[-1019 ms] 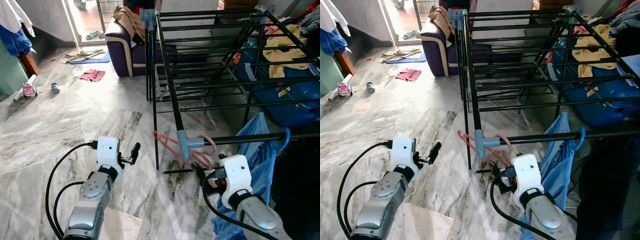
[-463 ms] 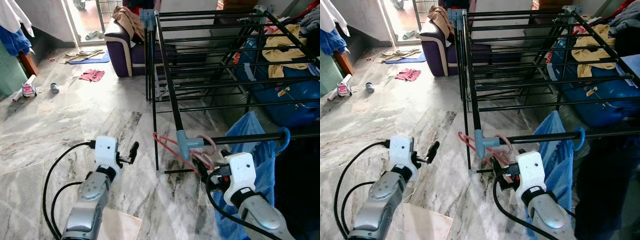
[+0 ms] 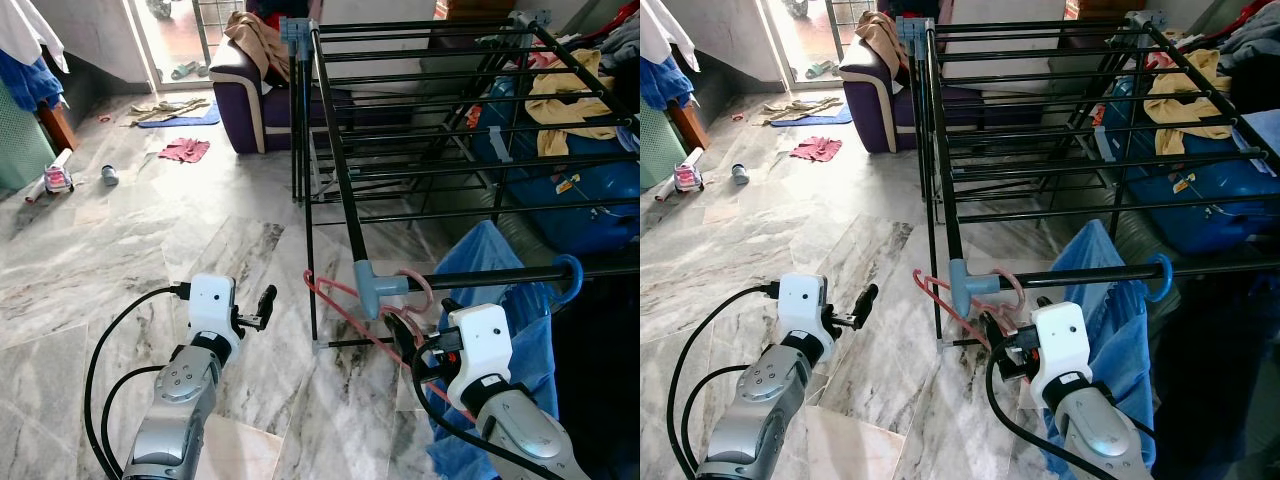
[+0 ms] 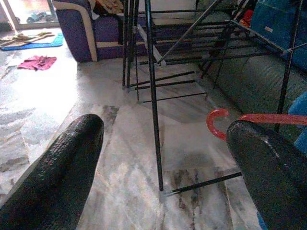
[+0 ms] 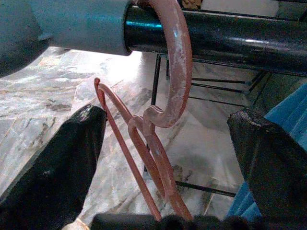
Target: Hang hanger
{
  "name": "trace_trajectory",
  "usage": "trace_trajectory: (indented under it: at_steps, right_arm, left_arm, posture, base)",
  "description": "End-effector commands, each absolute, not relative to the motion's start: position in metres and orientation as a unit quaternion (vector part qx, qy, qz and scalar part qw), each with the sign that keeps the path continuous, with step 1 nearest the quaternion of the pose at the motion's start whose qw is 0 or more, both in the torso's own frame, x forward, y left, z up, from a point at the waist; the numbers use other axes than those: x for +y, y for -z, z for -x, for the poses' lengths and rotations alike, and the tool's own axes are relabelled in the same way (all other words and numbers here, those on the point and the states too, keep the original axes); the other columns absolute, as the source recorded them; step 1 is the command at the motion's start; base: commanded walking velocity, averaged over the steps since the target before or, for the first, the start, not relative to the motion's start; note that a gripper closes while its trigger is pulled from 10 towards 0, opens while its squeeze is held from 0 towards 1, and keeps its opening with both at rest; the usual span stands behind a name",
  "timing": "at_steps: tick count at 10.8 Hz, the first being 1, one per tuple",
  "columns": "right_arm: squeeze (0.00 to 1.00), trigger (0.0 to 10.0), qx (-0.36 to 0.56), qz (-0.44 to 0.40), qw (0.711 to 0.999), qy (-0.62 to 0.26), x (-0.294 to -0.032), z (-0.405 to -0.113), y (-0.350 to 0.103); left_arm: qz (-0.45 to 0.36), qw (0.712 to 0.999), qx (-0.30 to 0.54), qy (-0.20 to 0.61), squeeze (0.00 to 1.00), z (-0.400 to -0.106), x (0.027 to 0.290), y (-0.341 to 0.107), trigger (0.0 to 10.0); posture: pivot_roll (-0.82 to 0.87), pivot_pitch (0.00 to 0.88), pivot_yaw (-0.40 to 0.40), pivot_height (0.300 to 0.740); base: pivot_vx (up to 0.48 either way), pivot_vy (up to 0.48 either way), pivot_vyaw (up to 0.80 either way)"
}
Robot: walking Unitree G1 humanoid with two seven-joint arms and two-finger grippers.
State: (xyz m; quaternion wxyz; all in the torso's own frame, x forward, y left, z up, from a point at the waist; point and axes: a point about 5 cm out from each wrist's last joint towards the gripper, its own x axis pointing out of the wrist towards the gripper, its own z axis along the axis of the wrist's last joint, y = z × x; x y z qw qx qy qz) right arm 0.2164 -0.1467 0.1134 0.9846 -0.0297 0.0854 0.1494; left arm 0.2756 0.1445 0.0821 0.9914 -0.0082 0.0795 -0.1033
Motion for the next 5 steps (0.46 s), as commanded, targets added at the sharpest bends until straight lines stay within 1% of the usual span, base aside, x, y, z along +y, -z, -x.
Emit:
trace_trajectory:
  at_steps: [1,2,5]
  right_arm:
    - [1.00,10.0,0.080,0.028,0.985,-0.152,-0.1458,-0.2170,-0.1146]
    - [1.00,10.0,0.080,0.028,0.985,-0.152,-0.1453,-0.2172,-0.1139]
    - [1.00,10.0,0.080,0.028,0.985,-0.153,-0.1451,-0.2184,-0.1137]
  left_arm:
    - [0.005,0.992,0.078,0.100,0.00,-0.2760,0.1461,-0.0842,10.0]
    - [0.005,0.992,0.078,0.100,0.00,-0.2766,0.1457,-0.0841,10.0]
    - [0.006,0.992,0.078,0.099,0.00,-0.2769,0.1453,-0.0842,10.0]
  posture:
    - [-0.07,0.026,0.012,0.740]
    - [-0.07,0.022,0.015,0.740]
    - [-0.07,0.021,0.015,0.740]
  base:
    - [0.000,0.000,0.00]
    - [0.000,0.000,0.00]
    - [-0.260,0.000,0.00]
